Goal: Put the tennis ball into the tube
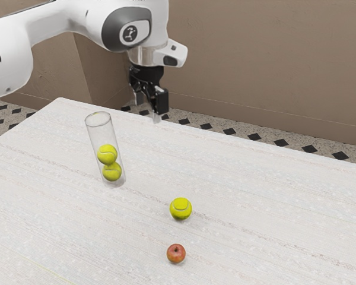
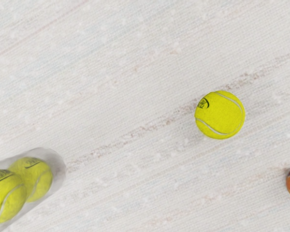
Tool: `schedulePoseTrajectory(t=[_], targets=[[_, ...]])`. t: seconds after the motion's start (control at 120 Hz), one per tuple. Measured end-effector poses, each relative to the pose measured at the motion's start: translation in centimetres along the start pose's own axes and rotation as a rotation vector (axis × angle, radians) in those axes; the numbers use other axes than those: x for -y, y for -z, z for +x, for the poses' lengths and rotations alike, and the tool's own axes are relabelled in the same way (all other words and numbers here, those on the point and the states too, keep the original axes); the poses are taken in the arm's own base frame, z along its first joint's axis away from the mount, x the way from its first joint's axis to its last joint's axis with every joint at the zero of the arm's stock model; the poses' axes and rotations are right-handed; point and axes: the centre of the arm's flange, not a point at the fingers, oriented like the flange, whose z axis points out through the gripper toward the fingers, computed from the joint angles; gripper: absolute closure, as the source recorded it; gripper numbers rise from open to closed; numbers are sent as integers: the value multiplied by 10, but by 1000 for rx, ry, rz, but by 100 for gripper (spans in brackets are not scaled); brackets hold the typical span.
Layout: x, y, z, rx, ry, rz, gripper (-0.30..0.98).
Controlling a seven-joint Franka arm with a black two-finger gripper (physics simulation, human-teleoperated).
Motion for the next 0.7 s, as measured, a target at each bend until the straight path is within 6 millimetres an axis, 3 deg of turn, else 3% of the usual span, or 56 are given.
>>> schedulePoseTrajectory(t=[0.092, 0.242, 0.425, 0.617, 0.7], targets=[[-10, -2, 4, -11, -33, -3, 0], [-40, -39, 9, 43, -94, -63, 0], [-70, -101, 5, 123, -111, -236, 0], [-87, -166, 14, 96, -63, -386, 0], [-84, -194, 18, 96, -33, -428, 0]])
